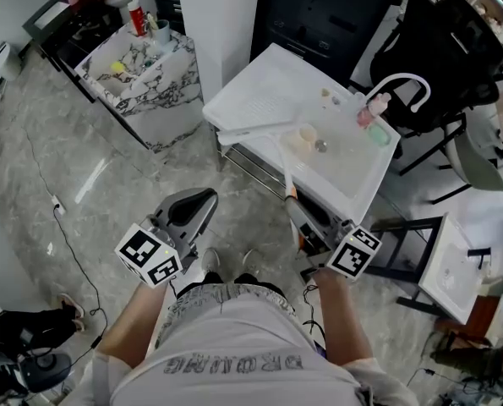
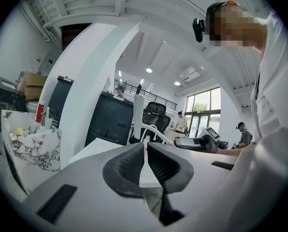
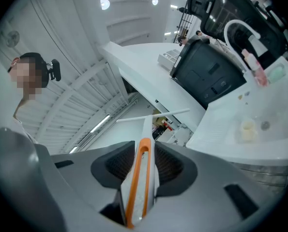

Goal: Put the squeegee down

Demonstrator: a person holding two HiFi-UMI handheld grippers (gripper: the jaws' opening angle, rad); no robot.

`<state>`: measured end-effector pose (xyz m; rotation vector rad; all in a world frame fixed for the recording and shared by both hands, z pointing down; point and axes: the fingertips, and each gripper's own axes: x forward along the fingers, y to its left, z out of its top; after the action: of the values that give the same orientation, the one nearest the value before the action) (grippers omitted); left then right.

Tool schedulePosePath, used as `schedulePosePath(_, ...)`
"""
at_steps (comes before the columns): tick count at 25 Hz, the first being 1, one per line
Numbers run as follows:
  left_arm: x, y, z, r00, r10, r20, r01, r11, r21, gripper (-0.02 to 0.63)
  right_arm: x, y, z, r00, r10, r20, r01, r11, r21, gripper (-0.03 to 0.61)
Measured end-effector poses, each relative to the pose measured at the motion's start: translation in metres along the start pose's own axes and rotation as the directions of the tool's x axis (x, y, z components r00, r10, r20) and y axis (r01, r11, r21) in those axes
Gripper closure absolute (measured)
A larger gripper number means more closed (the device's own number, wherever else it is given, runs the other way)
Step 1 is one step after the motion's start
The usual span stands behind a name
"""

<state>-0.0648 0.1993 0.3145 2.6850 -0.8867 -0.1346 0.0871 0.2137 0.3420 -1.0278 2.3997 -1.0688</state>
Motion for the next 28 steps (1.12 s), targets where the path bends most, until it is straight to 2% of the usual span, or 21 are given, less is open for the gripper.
schedulePosePath(12,0.001,-0.011,-0.004,1.000,0.006,-0.002,-0.006,1.000,0.000,0.577,-0.011,-0.005,-0.005,1.000,-0.008,-0.016,0.008,1.000,0.010,0.440)
schedulePosePath(28,0.015,-0.029,-0.012,0.999,0.039,0.005,-0.039,0.999,0.007,0.577,-0.028,-0.019,0.003,0.999,0.021,-0.037,-0.021,1.000,0.010,0.440)
